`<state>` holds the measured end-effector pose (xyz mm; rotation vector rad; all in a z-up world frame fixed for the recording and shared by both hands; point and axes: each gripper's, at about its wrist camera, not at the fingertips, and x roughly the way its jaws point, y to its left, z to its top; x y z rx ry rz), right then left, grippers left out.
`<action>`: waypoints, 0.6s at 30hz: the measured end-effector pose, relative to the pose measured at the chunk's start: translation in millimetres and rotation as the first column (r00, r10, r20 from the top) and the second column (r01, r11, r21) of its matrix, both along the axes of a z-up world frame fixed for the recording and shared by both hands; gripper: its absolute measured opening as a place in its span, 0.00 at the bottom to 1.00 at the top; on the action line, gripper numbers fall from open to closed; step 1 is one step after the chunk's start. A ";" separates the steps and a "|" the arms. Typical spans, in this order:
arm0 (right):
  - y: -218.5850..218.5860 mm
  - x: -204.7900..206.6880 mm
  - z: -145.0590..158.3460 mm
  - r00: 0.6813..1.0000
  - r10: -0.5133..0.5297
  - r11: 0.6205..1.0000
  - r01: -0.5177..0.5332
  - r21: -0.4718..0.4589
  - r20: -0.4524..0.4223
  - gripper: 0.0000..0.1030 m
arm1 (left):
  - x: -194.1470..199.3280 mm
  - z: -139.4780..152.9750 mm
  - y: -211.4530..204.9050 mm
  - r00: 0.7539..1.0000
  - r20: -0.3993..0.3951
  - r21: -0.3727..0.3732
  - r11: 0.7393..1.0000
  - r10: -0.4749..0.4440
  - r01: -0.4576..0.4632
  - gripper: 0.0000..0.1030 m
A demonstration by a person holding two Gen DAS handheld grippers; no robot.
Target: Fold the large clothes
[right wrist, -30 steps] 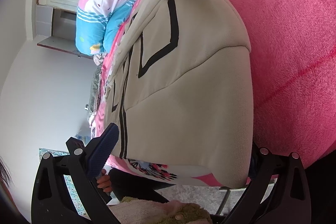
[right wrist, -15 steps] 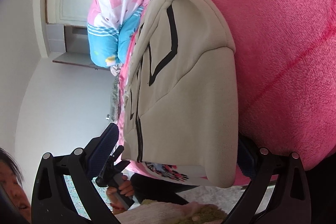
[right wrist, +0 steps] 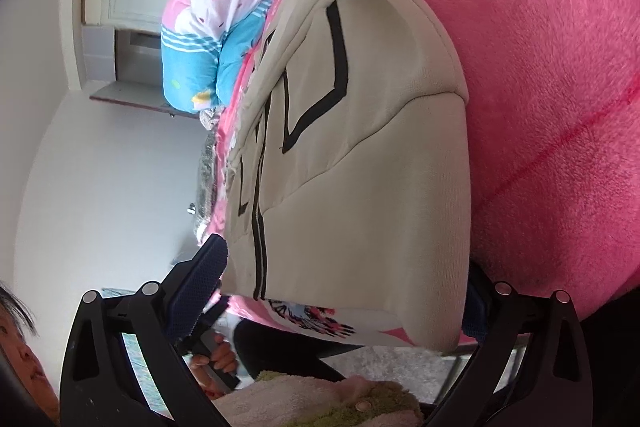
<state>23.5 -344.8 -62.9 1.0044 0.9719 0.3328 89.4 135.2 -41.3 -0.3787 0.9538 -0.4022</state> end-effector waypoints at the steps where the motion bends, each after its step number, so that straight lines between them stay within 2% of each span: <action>1: 2.3 -1.6 4.7 1.000 0.015 1.000 -0.014 -0.021 0.012 0.93 | 0.0 2.6 1.7 1.000 0.007 0.000 1.000 0.005 -0.005 0.72; 4: 6.2 -4.6 11.3 0.999 0.044 0.997 -0.041 -0.069 0.031 0.89 | 2.1 2.5 5.5 1.000 -0.014 0.027 0.999 0.021 -0.020 0.56; 6: 4.7 -6.5 9.4 0.999 0.041 0.996 -0.039 -0.084 0.023 0.81 | 3.3 -1.6 8.9 0.999 -0.039 0.051 0.998 0.034 -0.032 0.42; 7: 2.9 -8.0 7.1 0.999 0.036 0.996 -0.034 -0.079 0.016 0.78 | 3.4 -4.0 11.6 0.998 -0.050 0.060 0.998 0.039 -0.036 0.39; 9: -1.9 -12.0 2.6 1.000 0.009 0.997 -0.009 -0.080 -0.006 0.62 | 0.9 -7.0 16.0 0.997 -0.056 0.074 0.996 0.045 -0.041 0.28; 10: -4.1 -14.1 0.0 1.000 -0.002 0.997 0.000 -0.079 -0.019 0.57 | -1.1 -8.4 17.7 0.997 -0.056 0.085 0.995 0.048 -0.043 0.25; 11: -7.4 -16.6 -3.3 0.999 -0.017 0.997 0.015 -0.073 -0.032 0.48 | -2.5 -10.0 19.3 0.997 -0.058 0.094 0.995 0.051 -0.046 0.20; 12: -10.1 -18.7 -6.8 0.999 -0.030 0.998 0.027 -0.065 -0.045 0.43 | -3.5 -12.2 20.8 0.997 -0.062 0.099 0.994 0.054 -0.047 0.16; 14: -12.9 -22.2 -10.5 0.998 -0.042 0.998 0.039 -0.056 -0.052 0.30 | -4.5 -14.7 23.5 0.996 -0.064 0.066 0.997 0.054 -0.050 0.10; 17: -15.8 -26.9 -8.5 0.998 -0.055 0.998 0.054 -0.025 -0.031 0.11 | -6.6 -6.3 21.9 0.998 -0.033 0.062 0.997 0.044 -0.042 0.06; 18: -15.9 -27.2 -6.2 0.998 -0.058 0.998 0.058 -0.028 -0.022 0.09 | -8.3 0.2 20.5 0.999 -0.007 0.064 0.997 0.037 -0.037 0.05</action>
